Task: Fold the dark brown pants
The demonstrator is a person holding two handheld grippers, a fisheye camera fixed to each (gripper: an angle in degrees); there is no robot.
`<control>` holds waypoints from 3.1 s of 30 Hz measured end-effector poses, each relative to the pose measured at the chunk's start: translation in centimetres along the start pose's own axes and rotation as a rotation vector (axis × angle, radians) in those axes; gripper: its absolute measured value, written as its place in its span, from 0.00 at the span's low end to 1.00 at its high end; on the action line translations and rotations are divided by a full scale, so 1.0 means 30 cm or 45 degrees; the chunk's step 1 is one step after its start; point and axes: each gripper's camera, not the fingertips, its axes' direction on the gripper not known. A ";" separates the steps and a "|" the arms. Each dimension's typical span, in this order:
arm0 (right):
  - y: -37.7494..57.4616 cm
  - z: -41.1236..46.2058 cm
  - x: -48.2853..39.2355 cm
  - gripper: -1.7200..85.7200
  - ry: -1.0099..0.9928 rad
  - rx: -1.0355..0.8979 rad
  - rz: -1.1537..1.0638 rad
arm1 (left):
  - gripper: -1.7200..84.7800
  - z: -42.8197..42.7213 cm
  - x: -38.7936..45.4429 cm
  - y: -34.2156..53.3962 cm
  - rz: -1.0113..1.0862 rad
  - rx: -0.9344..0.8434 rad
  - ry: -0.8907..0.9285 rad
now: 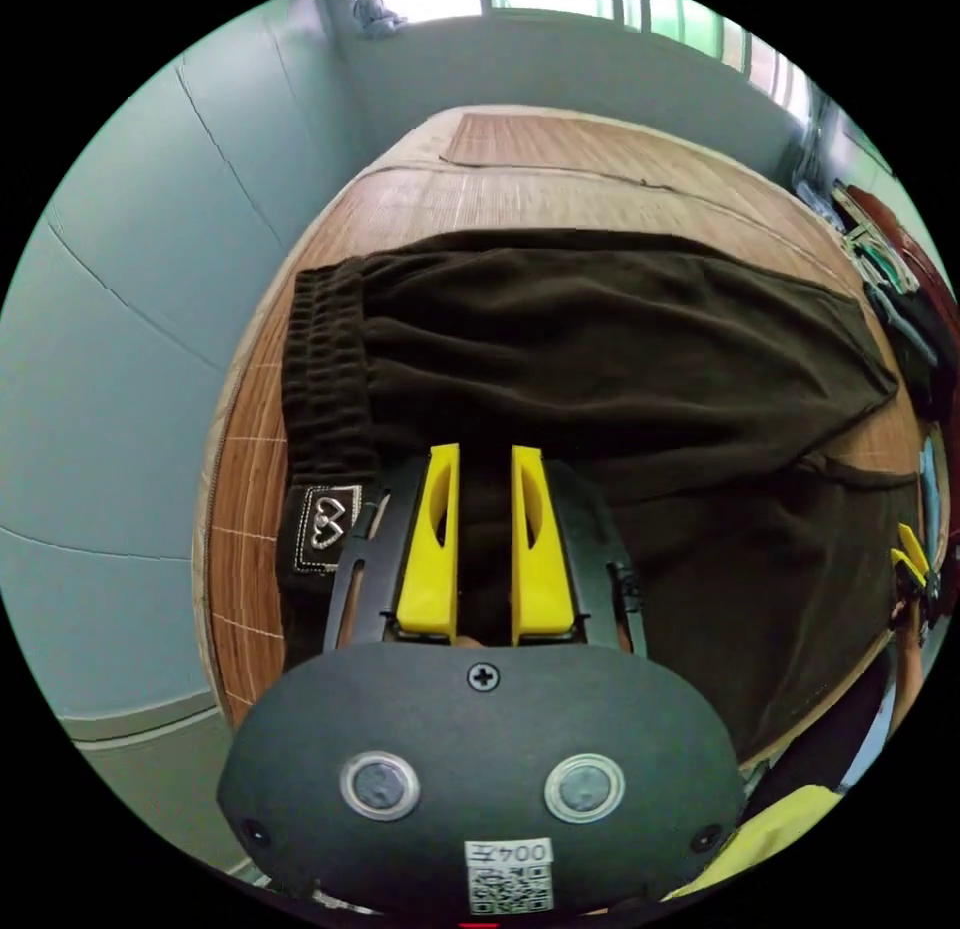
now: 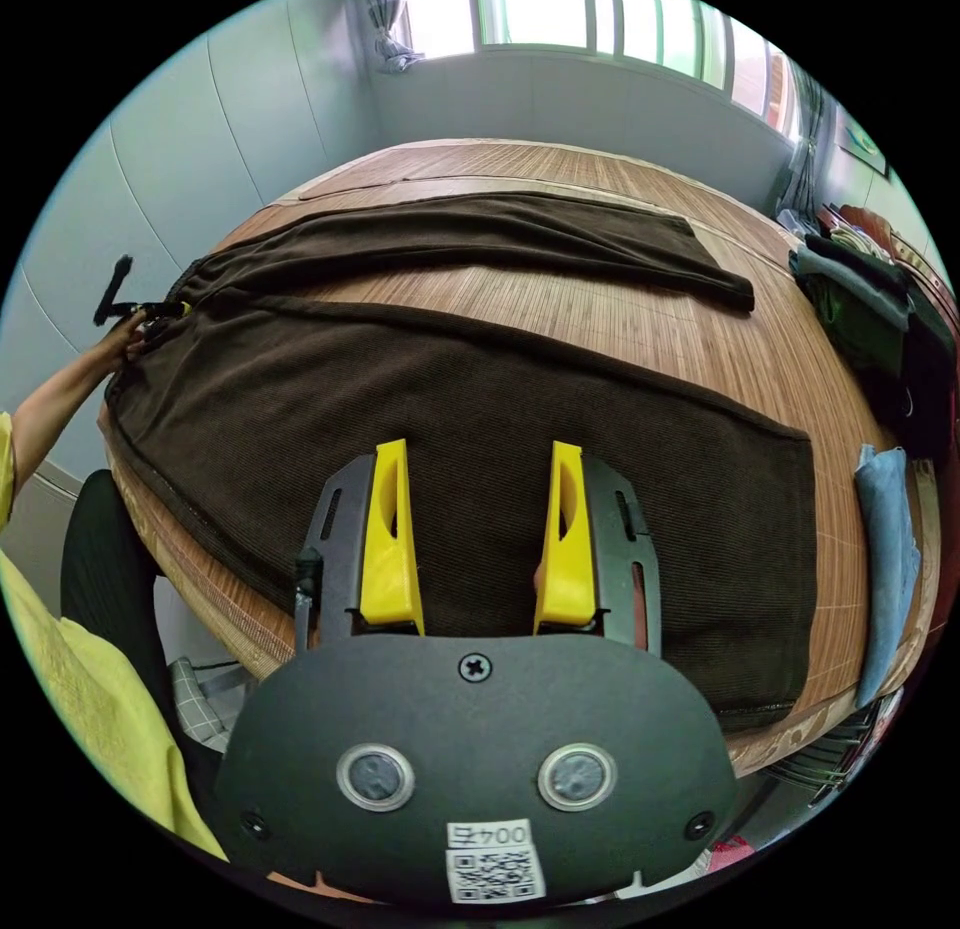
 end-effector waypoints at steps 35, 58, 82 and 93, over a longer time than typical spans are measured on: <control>-0.433 0.647 -0.185 0.20 0.006 -0.766 -0.068 | 0.11 -0.287 -0.382 0.413 -0.178 0.005 0.091; -0.530 0.921 -0.127 0.20 -0.003 -0.770 -0.056 | 0.05 -0.362 -0.163 0.034 0.071 0.115 0.140; -0.585 1.037 -0.067 0.17 -0.013 -0.825 -0.075 | 0.04 -0.197 0.195 -0.370 0.188 0.210 0.018; -0.608 1.051 -0.046 0.16 -0.040 -0.878 -0.014 | 0.04 -0.039 0.258 -0.505 0.096 -0.029 0.026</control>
